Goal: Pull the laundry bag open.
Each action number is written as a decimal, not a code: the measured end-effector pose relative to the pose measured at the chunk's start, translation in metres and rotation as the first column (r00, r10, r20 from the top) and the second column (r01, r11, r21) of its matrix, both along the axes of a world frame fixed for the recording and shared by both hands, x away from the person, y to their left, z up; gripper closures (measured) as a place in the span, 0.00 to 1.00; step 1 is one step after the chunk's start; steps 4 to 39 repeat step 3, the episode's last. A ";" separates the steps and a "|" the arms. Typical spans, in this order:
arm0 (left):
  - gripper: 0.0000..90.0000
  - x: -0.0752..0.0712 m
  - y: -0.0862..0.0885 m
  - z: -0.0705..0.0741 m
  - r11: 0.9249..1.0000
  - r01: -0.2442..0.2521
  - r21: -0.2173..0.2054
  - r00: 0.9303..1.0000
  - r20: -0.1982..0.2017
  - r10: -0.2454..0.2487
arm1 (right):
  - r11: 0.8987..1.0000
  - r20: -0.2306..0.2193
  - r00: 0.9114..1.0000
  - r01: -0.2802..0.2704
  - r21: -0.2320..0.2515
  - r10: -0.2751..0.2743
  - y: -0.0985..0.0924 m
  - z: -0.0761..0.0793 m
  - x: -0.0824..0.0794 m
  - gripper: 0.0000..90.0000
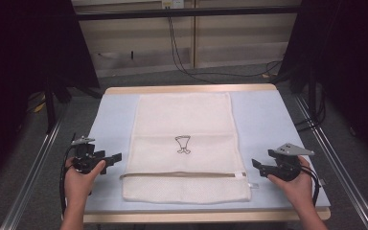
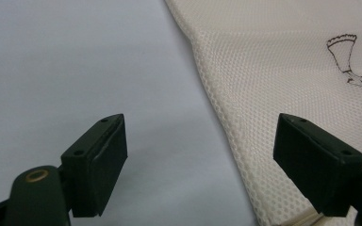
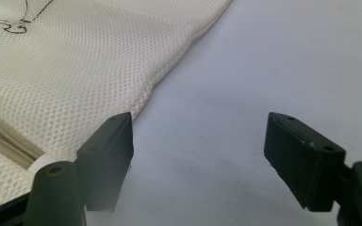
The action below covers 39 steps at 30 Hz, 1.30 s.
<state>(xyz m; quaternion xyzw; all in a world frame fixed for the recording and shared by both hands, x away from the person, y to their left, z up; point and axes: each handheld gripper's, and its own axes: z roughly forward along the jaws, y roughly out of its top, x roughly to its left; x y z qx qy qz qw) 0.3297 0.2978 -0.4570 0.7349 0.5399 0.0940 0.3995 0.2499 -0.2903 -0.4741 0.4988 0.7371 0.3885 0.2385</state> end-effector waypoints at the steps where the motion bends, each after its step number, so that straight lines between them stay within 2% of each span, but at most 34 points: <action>1: 0.20 0.001 0.001 0.000 1.000 0.001 0.003 1.000 0.002 -0.001 | 1.000 0.000 1.000 0.002 -0.003 -0.002 -0.001 0.000 0.001 0.26; 39: 0.20 0.001 0.001 -0.001 1.000 -0.002 -0.003 1.000 0.003 0.002 | 1.000 -0.005 1.000 0.009 -0.008 -0.009 -0.002 0.000 0.001 0.26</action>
